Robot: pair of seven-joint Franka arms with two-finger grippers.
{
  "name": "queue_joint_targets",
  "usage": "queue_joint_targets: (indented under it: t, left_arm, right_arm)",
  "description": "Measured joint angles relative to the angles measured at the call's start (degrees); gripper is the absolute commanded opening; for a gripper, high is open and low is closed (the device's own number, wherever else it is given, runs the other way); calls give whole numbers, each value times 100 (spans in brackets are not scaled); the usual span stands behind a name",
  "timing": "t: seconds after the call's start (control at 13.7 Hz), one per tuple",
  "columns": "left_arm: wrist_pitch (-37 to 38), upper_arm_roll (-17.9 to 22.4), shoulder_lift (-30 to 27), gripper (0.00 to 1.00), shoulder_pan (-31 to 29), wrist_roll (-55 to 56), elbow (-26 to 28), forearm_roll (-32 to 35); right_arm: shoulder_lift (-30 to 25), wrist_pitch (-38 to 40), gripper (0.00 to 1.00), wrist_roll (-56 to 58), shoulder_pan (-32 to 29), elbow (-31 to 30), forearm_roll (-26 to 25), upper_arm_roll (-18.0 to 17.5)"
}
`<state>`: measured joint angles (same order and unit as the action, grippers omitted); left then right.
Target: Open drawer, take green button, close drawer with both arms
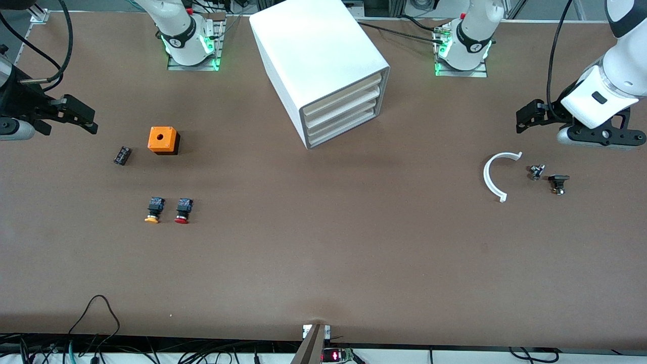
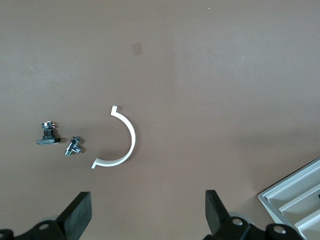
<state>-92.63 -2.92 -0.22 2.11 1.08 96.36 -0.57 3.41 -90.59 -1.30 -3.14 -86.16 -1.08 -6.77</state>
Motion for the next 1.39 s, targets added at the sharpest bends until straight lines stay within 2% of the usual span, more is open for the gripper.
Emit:
queue_joint_targets:
  t: [0.73, 0.95, 1.17, 1.39]
  left_arm:
    - [84, 1, 0, 100, 0, 0, 0, 0]
    - [690, 0, 14, 100, 3, -18, 0, -102]
    - [1839, -2, 117, 100, 14, -359, 4, -428]
    - [2368, 7, 333, 100, -21, -958, 39, -1285]
  right_arm:
    - [46, 150, 100, -2, 17, 210, 1, -7]
    - [374, 162, 100, -1, 122, 196, 1, -60]
    - [819, 82, 99, -1, 158, 199, 0, -64]
    - [1288, -255, 99, 5, 215, 200, 0, -67]
